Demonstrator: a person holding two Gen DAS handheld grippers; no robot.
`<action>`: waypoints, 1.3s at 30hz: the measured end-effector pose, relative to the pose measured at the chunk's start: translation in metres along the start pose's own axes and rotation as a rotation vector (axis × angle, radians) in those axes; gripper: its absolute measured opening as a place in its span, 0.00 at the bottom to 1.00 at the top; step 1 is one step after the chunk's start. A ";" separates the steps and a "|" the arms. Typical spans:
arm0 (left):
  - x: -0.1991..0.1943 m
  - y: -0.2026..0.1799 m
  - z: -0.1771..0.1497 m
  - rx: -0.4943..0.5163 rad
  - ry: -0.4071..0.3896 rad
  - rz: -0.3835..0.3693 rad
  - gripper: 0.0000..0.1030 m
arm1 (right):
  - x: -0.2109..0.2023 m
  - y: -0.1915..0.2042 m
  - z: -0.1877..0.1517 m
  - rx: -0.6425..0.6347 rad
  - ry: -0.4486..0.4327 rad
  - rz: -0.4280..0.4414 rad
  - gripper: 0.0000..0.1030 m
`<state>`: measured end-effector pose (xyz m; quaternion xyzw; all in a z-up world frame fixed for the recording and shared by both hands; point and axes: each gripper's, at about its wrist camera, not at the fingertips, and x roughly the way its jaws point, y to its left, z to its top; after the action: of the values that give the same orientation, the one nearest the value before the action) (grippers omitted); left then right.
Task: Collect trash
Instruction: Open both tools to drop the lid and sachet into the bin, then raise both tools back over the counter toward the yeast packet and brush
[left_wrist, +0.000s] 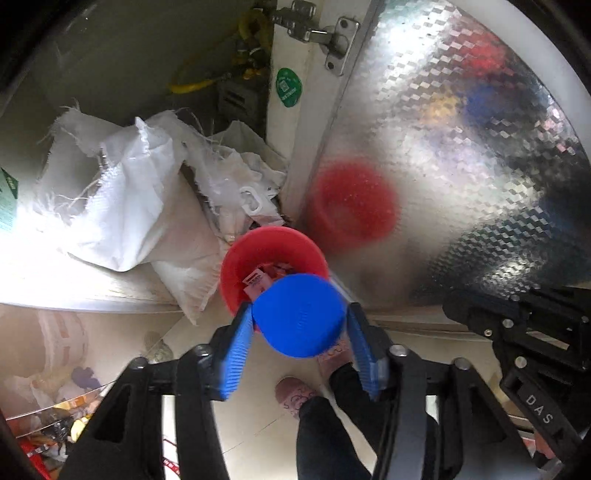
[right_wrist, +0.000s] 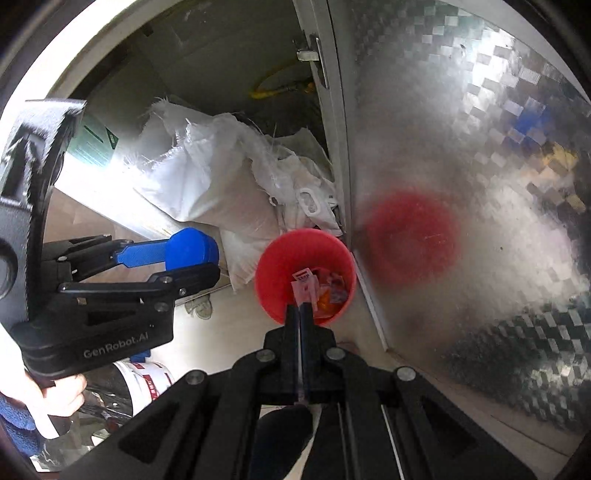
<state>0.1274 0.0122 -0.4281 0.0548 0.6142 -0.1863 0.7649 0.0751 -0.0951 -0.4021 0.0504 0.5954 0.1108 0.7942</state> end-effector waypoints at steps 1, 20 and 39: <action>0.000 -0.001 0.001 0.006 -0.007 0.005 0.68 | 0.000 -0.002 -0.001 0.000 0.002 0.005 0.01; -0.024 0.035 -0.017 -0.108 -0.029 0.105 0.77 | 0.006 0.031 0.011 -0.135 0.013 0.038 0.01; -0.202 0.038 -0.032 -0.133 -0.137 0.153 0.77 | -0.141 0.105 0.032 -0.242 -0.062 -0.034 0.66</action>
<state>0.0760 0.1015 -0.2473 0.0379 0.5657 -0.0896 0.8189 0.0563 -0.0248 -0.2392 -0.0527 0.5536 0.1668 0.8142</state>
